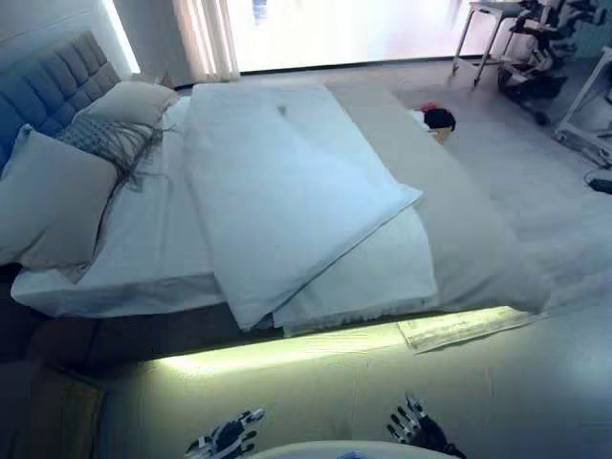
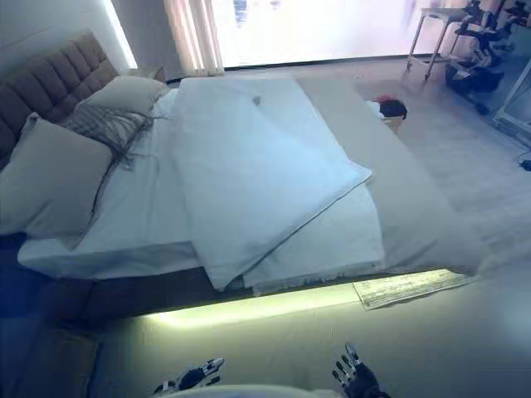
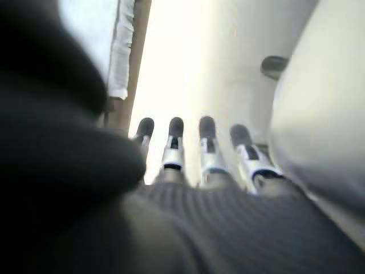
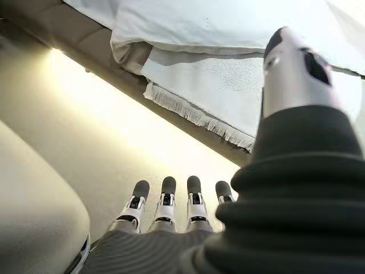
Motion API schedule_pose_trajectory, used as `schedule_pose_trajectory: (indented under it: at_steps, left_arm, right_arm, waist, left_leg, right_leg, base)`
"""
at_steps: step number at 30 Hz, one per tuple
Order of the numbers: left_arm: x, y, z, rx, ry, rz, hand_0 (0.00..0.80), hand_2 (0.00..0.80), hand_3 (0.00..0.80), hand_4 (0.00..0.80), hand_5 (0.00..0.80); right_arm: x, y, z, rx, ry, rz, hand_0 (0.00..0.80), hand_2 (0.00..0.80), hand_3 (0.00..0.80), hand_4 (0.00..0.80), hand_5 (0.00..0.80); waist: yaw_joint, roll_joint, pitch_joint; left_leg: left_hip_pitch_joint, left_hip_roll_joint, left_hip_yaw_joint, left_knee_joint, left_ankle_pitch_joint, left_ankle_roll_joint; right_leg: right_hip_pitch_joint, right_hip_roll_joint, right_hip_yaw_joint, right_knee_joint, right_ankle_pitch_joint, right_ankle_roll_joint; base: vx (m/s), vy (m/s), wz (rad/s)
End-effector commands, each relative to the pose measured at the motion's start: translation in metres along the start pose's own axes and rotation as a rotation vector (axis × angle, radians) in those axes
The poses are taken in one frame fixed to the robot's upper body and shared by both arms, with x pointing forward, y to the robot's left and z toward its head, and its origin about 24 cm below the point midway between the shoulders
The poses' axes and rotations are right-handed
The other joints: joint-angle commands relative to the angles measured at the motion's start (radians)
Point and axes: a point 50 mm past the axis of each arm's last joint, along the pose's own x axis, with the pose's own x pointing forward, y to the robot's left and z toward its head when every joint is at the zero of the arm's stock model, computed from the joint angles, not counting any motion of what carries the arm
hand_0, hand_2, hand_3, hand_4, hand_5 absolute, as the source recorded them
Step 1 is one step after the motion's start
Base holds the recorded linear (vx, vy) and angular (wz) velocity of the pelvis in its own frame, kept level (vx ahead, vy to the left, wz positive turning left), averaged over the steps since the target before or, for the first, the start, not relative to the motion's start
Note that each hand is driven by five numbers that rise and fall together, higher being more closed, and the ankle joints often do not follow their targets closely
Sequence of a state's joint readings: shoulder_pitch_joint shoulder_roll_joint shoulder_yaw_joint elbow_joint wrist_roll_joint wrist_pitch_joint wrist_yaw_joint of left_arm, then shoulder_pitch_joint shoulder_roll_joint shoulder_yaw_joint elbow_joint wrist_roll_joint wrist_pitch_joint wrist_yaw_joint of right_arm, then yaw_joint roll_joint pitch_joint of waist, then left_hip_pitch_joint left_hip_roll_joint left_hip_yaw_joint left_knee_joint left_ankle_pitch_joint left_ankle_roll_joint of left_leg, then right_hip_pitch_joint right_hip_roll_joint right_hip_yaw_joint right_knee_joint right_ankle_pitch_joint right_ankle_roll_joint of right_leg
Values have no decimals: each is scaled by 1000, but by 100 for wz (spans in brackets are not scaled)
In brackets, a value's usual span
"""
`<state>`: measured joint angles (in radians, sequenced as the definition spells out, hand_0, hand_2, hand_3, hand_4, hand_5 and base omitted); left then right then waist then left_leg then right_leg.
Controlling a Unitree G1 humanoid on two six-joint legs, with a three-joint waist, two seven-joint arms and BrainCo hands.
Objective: Make the bed neatly
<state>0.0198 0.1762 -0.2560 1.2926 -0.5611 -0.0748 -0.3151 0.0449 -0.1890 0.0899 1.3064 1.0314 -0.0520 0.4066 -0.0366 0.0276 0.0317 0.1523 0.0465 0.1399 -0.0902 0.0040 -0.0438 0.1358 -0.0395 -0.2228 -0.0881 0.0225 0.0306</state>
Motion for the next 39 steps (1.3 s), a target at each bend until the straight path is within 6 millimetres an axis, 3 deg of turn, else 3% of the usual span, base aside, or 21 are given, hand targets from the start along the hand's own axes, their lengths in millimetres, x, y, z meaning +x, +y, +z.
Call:
schedule_pose_trajectory:
  at_steps: [1,21,27,32,35,36,38,39]
  left_arm:
    - [7,-10,15,52,-15,-23,0,0,0,0,0]
    - [8,-12,17,41,-11,-29,0,0,0,0,0]
    - [9,-14,18,59,-7,-32,0,0,0,0,0]
    - [11,-19,27,30,-48,-25,0,0,0,0,0]
    - [11,-17,32,-30,-100,3,0,0,0,0,0]
    - [10,-15,36,-56,-128,12,0,0,0,0,0]
    - [9,-12,43,-129,-189,24,0,0,0,0,0]
    - [8,-10,45,-161,-207,33,0,0,0,0,0]
  right_arm:
    - [10,18,5,-8,13,31,0,0,0,0,0]
    - [15,28,6,-19,30,52,0,0,0,0,0]
    - [16,30,5,-29,41,52,0,0,0,0,0]
    - [18,35,16,-47,13,53,0,0,0,0,0]
    - [19,36,19,-100,16,58,0,0,0,0,0]
    - [19,36,21,-127,17,56,0,0,0,0,0]
    - [19,34,29,-182,16,44,0,0,0,0,0]
    - [19,33,32,-196,12,34,0,0,0,0,0]
  waist:
    - [19,-34,14]
    - [18,-38,27]
    - [8,-32,30]
    - [0,-24,52]
    - [-2,-43,69]
    - [1,-58,81]
    - [18,-72,122]
    - [24,-66,136]
  left_leg:
    - [10,-47,24,3,-59,33]
    - [20,-44,27,3,-62,37]
    - [30,-37,35,10,-60,36]
    - [15,-28,30,57,-65,32]
    - [-24,-19,38,211,-104,23]
    - [-66,-14,38,327,-99,20]
    - [-209,-6,24,567,-34,6]
    - [-251,-3,15,588,-11,0]
  right_leg:
    - [4,-30,13,1,7,70]
    - [5,-20,25,9,1,62]
    - [9,-8,35,22,-12,49]
    - [-4,0,49,44,-21,33]
    - [-7,-5,59,69,-25,12]
    - [-11,-13,59,74,-19,1]
    - [-11,-19,67,81,-15,-28]
    - [-7,-14,74,87,-17,-31]
  base:
    - [0,0,0]
    - [10,-13,0]
    - [46,-62,-8]
    - [22,-60,-3]
    - [99,-119,-5]
    - [38,-124,-13]
    - [46,-109,-14]
    - [110,-13,-21]
